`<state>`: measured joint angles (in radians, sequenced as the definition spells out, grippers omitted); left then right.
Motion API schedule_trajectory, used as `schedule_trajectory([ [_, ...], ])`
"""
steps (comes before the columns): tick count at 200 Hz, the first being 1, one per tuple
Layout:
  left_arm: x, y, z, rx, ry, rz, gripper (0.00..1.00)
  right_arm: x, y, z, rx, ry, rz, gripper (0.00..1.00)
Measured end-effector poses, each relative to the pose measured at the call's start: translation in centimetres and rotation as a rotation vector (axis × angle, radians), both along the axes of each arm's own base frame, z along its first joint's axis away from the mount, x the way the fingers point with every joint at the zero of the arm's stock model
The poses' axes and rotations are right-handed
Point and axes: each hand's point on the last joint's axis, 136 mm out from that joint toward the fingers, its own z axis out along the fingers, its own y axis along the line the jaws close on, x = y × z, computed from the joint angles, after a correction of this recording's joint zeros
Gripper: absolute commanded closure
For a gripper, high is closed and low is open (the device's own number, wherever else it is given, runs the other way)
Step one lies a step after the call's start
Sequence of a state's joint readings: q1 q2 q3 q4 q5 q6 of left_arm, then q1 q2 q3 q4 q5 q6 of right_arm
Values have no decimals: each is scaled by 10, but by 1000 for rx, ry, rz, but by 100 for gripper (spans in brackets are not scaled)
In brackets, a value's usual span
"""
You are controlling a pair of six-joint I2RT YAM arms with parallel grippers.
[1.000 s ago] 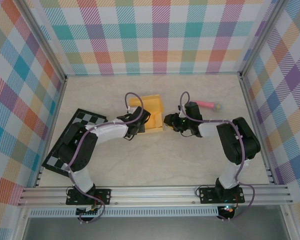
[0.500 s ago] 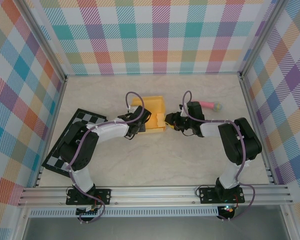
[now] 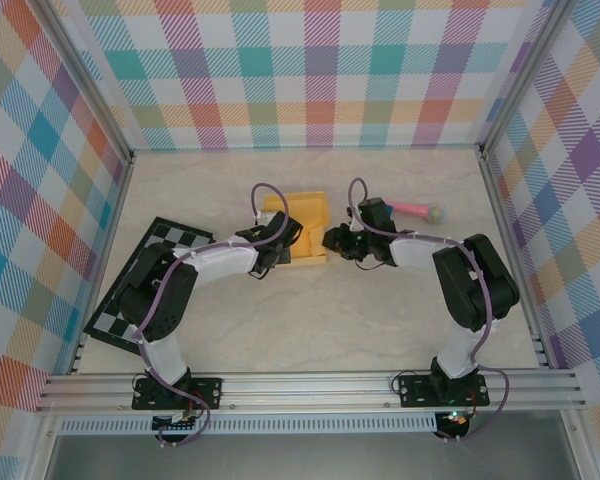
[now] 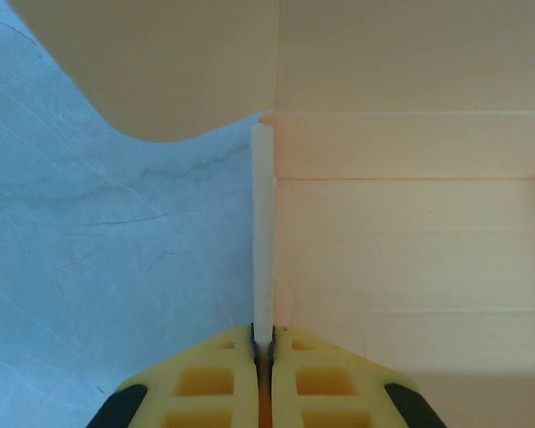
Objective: Fold the paper box
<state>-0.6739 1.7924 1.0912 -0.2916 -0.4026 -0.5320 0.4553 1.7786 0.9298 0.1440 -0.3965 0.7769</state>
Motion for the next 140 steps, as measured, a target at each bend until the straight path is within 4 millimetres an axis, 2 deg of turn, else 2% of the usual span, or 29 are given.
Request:
schedule_trajectory([
  [42,0,0,0,1,4,3,96,0,1,-7,-146,-11,-7,73],
  [87,-1,0,0,2,7,2,97,-5,-7,-22,-242,12,-23,72],
  [140,0,-4,4,-12,14,-6,96,-3,-1,-24,-376,-6,-5,72],
])
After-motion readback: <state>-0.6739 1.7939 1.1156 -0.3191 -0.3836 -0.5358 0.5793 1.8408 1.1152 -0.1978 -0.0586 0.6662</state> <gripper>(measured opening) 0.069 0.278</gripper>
